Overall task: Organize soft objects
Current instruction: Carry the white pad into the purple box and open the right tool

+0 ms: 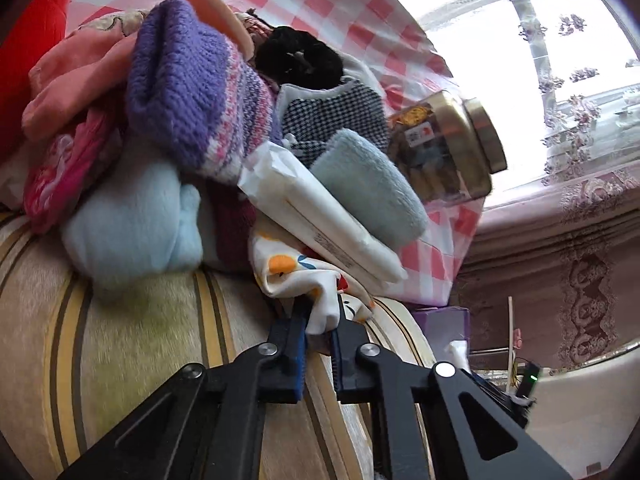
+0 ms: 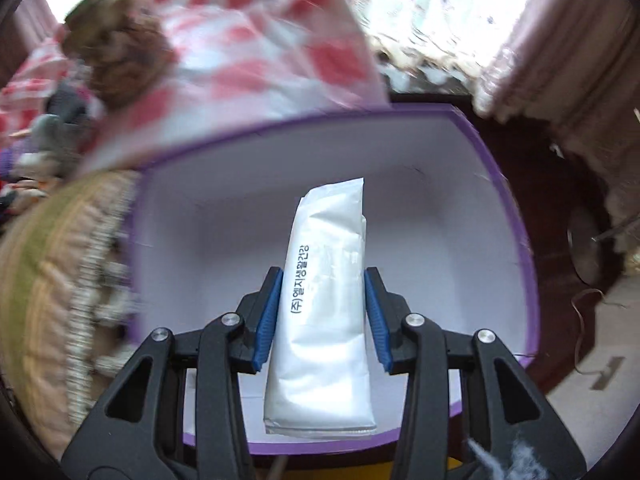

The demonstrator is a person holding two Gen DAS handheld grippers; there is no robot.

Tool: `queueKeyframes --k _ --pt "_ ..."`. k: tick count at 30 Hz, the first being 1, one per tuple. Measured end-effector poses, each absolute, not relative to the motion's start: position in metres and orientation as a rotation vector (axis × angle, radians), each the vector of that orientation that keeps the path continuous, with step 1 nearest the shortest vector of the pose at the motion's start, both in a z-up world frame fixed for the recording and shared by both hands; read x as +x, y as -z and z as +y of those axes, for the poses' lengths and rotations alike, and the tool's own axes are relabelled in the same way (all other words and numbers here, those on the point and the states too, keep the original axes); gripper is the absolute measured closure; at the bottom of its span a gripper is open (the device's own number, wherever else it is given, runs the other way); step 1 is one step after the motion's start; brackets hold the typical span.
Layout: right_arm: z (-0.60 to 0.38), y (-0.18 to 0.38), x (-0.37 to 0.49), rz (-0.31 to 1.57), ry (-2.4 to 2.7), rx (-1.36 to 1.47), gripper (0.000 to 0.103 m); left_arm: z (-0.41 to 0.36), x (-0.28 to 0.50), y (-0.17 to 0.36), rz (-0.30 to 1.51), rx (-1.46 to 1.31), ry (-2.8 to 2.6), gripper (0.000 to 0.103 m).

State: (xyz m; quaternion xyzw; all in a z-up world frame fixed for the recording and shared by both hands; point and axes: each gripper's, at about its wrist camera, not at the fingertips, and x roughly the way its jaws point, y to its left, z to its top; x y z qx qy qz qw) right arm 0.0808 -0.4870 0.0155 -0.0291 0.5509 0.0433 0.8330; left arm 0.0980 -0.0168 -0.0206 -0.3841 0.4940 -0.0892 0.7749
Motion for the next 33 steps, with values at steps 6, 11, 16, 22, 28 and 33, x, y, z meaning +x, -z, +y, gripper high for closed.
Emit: queueKeyframes --k 6,11,16,22,28,33 --pt "-0.546 0.036 0.103 1.304 0.013 -0.128 0.058 -0.038 0.072 -0.001 1.036 -0.775 0.255 0.094" --pt "-0.568 0.073 0.124 1.399 0.105 -0.234 0.058 -0.055 0.064 -0.013 1.021 -0.750 0.303 0.095" --pt "-0.573 0.098 0.139 1.466 0.179 -0.333 0.051 -0.069 0.059 -0.023 1.012 -0.712 0.352 0.095" --pt "-0.572 0.107 0.154 1.497 0.268 -0.529 0.039 -0.095 0.061 -0.036 0.990 -0.636 0.432 0.095" --pt "-0.570 0.115 0.168 1.490 0.295 -0.661 0.028 -0.114 0.060 -0.044 0.978 -0.599 0.504 0.095" --pt "-0.570 0.083 0.179 1.413 0.241 -0.534 0.022 -0.138 0.066 -0.055 0.964 -0.531 0.581 0.095"
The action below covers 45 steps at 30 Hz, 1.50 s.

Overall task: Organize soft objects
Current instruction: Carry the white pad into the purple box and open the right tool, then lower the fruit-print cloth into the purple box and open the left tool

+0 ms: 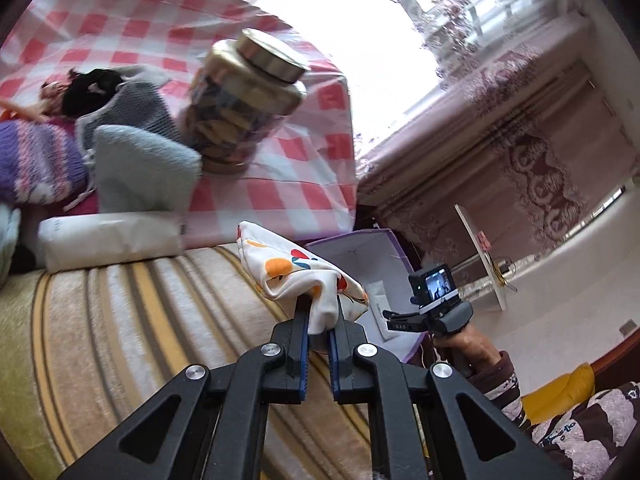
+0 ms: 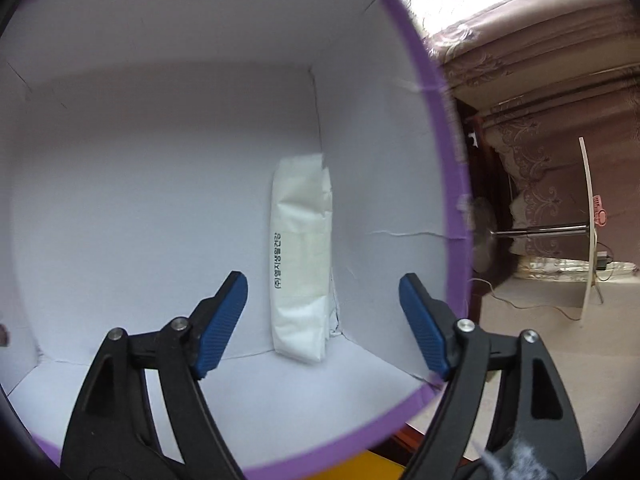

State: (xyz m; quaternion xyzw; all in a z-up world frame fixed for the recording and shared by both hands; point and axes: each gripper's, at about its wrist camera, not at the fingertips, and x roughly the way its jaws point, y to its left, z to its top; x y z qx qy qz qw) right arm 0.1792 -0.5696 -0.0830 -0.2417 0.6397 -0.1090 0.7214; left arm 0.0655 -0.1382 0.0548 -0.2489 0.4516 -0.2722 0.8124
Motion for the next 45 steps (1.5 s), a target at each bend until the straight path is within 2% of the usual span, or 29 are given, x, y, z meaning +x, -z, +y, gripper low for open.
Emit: queueKeyframes --k 4,9,15,23,31,39,41,42,43,44,45 --pt "-0.574 0.057 0.187 1.340 0.222 -0.454 0.022 -0.154 0.068 -0.053 0.979 -0.519 0.631 0.095" --pt "-0.580 0.023 0.170 1.198 0.088 -0.158 0.022 -0.181 0.069 -0.045 1.017 -0.493 0.697 0.095" --pt "-0.542 -0.018 0.156 1.047 -0.021 -0.016 0.022 -0.223 0.081 -0.041 1.060 -0.404 0.791 0.095" --pt "-0.566 -0.066 0.099 0.923 0.061 0.112 0.022 -0.336 0.121 -0.032 1.197 -0.102 0.992 0.095" --pt "-0.639 -0.054 0.050 0.939 0.216 0.271 0.022 -0.476 0.138 0.023 1.392 0.314 1.096 0.095" --pt "-0.682 -0.037 0.027 0.949 0.279 0.367 0.022 -0.533 0.146 0.090 1.452 0.578 1.024 0.092" --pt "-0.685 -0.035 0.027 0.948 0.272 0.375 0.022 -0.534 0.151 0.095 1.452 0.571 1.004 0.088" --pt "-0.684 -0.033 0.028 0.949 0.267 0.377 0.022 -0.533 0.154 0.098 1.457 0.573 0.984 0.074" --pt "-0.683 -0.031 0.030 0.954 0.261 0.377 0.022 -0.532 0.155 0.100 1.459 0.578 0.970 0.053" --pt "-0.681 -0.028 0.031 0.960 0.256 0.377 0.022 -0.530 0.156 0.101 1.459 0.586 0.963 0.042" --pt "-0.678 -0.026 0.032 0.964 0.250 0.376 0.022 -0.528 0.157 0.103 1.460 0.596 0.957 0.027"
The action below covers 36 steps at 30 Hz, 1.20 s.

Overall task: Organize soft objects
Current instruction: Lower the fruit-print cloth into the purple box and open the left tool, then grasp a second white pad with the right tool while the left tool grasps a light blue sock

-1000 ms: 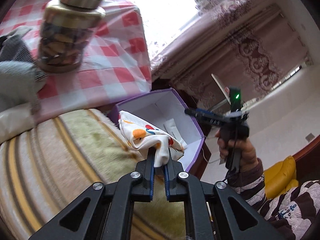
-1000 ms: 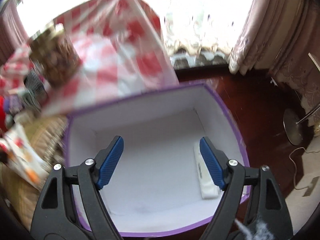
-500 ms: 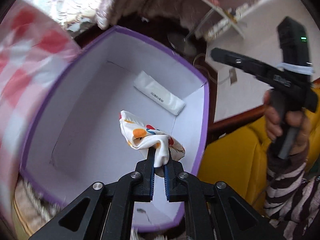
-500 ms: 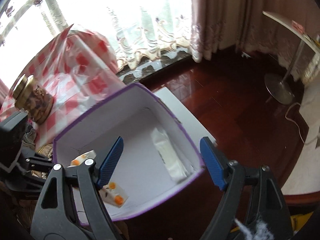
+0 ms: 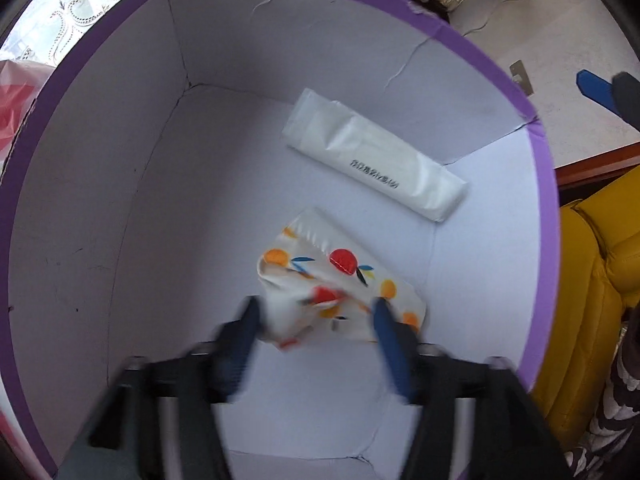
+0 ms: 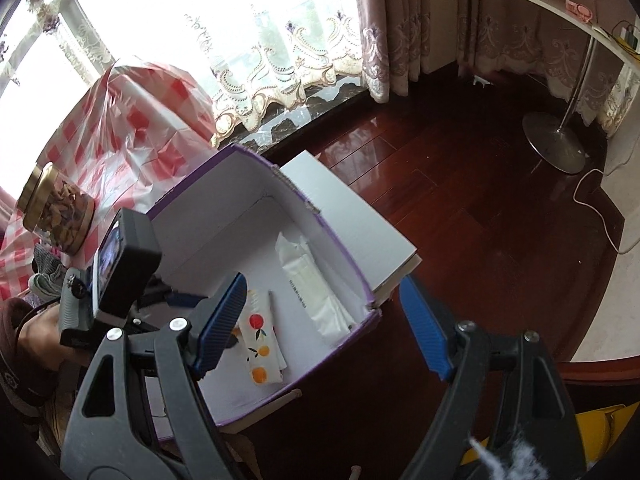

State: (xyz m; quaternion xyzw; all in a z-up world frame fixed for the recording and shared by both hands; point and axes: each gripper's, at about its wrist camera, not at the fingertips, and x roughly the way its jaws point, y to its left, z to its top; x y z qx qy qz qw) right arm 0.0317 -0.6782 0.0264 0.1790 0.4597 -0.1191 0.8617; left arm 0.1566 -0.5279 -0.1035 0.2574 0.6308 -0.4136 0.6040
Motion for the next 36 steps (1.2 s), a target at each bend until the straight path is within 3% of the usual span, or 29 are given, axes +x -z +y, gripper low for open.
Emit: queueKeyframes --k 6,13,17,24,30,36 --pt "-0.657 -0.022 0.042 0.989 0.211 0.343 0.022 -0.496 0.173 0.085 1.480 0.428 0.946 0.026" --pt "-0.624 -0.032 0.054 0.987 0.144 0.311 0.022 -0.407 0.184 -0.025 1.245 0.028 0.945 0.026" --pt "-0.585 -0.033 0.072 1.008 0.049 0.278 0.022 -0.327 0.157 -0.058 1.112 -0.155 0.873 0.026" --pt "-0.472 -0.051 0.105 1.023 -0.207 0.119 0.022 -0.158 0.102 -0.073 0.957 -0.420 0.578 0.026" --pt "-0.337 -0.072 0.116 0.986 -0.464 -0.185 0.022 -0.027 0.054 -0.077 0.848 -0.595 0.347 0.026" --pt "-0.220 -0.060 0.119 0.949 -0.681 -0.519 0.026 0.030 0.029 -0.059 0.795 -0.654 0.221 0.026"
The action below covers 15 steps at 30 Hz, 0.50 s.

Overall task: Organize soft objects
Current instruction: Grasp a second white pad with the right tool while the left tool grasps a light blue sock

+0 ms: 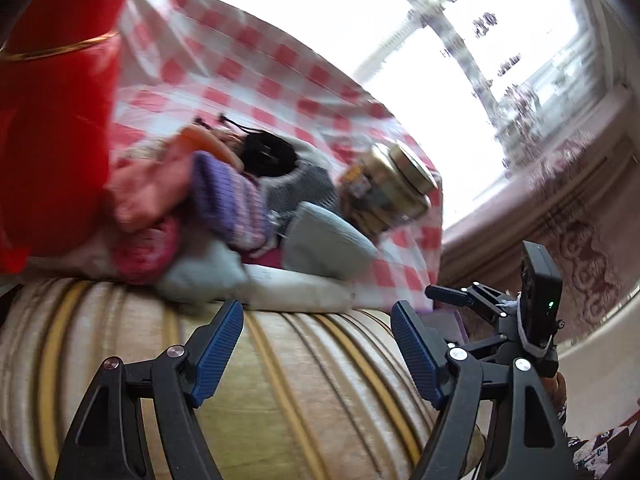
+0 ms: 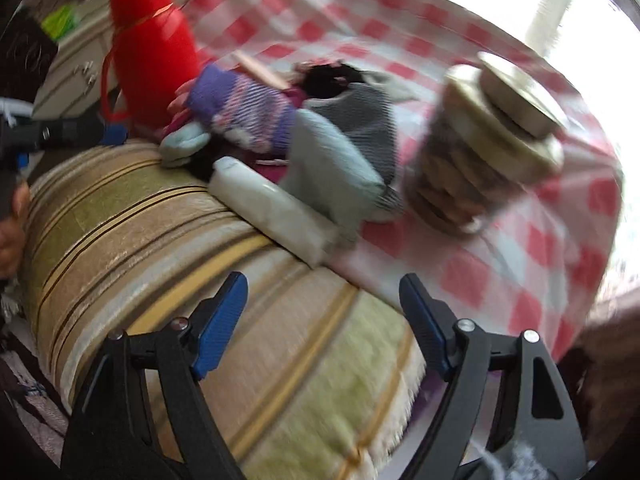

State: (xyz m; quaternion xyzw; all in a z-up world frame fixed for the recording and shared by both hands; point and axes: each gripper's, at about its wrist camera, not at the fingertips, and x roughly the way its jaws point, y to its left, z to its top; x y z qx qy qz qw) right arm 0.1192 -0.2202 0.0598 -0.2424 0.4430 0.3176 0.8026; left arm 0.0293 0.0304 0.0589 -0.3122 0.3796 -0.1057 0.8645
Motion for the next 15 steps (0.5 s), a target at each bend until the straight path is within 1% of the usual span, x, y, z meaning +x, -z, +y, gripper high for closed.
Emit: queueKeyframes --k 4,8,9,10,13,15 --pt "-0.171 -0.041 0.130 0.984 -0.781 -0.627 0.033 0.046 0.030 -0.054 0.758 -0.667 0.172 0.026" --pt "-0.137 -0.021 0.140 1.015 -0.830 -0.730 0.035 0.052 0.041 -0.056 0.740 -0.643 0.123 0.027" --pt "-0.128 -0.015 0.141 1.013 -0.843 -0.764 0.035 0.054 0.046 -0.057 0.740 -0.635 0.098 0.033" --pt "-0.122 -0.011 0.143 1.013 -0.849 -0.785 0.036 0.057 0.054 -0.058 0.740 -0.624 0.066 0.040" --pt "-0.110 0.000 0.148 1.020 -0.858 -0.827 0.039 0.063 0.074 -0.063 0.735 -0.596 0.003 0.048" --pt "-0.101 0.005 0.150 1.029 -0.876 -0.845 0.039 0.064 0.091 -0.065 0.736 -0.594 -0.019 0.048"
